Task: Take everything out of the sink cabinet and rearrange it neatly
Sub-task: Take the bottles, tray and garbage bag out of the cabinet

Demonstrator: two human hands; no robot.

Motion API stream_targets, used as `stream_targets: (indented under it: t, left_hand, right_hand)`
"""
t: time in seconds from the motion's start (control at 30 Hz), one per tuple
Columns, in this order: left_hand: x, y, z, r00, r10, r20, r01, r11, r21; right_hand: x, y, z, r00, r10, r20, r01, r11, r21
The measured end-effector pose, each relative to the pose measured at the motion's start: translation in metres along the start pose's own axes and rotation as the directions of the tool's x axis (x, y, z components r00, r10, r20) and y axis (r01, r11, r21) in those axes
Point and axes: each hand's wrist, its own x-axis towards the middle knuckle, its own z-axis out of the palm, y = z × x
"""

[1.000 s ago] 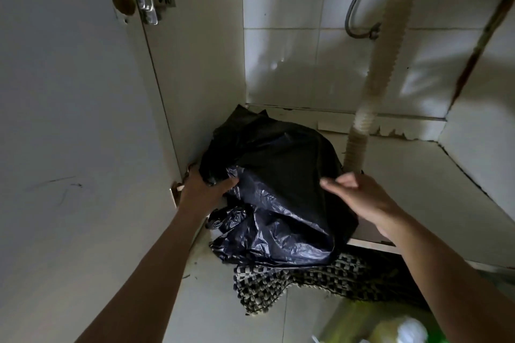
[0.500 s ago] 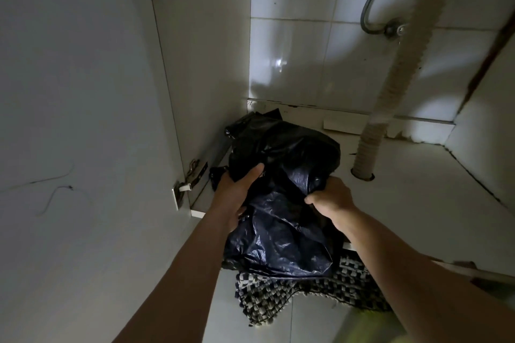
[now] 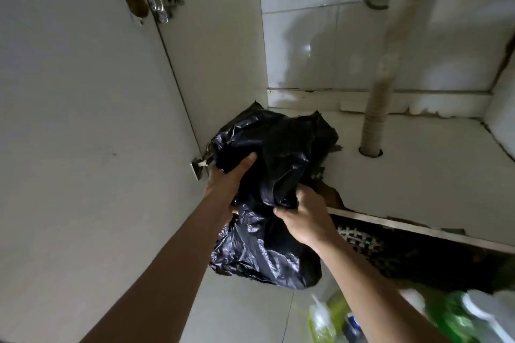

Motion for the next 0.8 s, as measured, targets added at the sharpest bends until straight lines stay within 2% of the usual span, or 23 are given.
stream_targets:
  t: [0.1, 0.23, 0.4, 0.5, 0.67, 0.8]
  left_hand:
    - [-0.038, -0.008, -0.012, 0.995, 0.034, -0.099, -0.03, 0.999, 0.035]
    - [-0.077, -0.02, -0.037, 0.988, 0.036, -0.151, -0.014, 0.99, 0.142]
    - [-0.119, -0.012, -0.059, 0.985, -0.115, -0.126, 0.15, 0.936, 0.318]
    - [-0.123, -0.027, -0.07, 0.974, -0.19, -0.126, 0.223, 0.904, 0.364]
    - [-0.138, -0.062, -0.103, 0.952, -0.265, -0.154, 0.305, 0.863, 0.403]
    - [-0.151, -0.08, -0.13, 0.943, -0.291, -0.162, 0.333, 0.798, 0.502]
  right_hand:
    - [-0.029, -0.01, 0.004, 0.992, -0.048, 0.117, 0.046, 0.999, 0.015]
    - [-0.06, -0.018, 0.011, 0.958, -0.126, 0.257, 0.122, 0.992, 0.034]
    - [-0.096, -0.016, 0.017, 0.888, -0.156, 0.433, 0.11, 0.985, 0.131]
    - [-0.113, -0.009, 0.033, 0.856, -0.101, 0.507, 0.02, 0.986, 0.163]
    - [-0.155, -0.015, 0.058, 0.813, 0.018, 0.583, -0.079, 0.994, 0.08]
    - [-0.19, -0.017, 0.092, 0.76, 0.18, 0.624, -0.243, 0.97, 0.017]
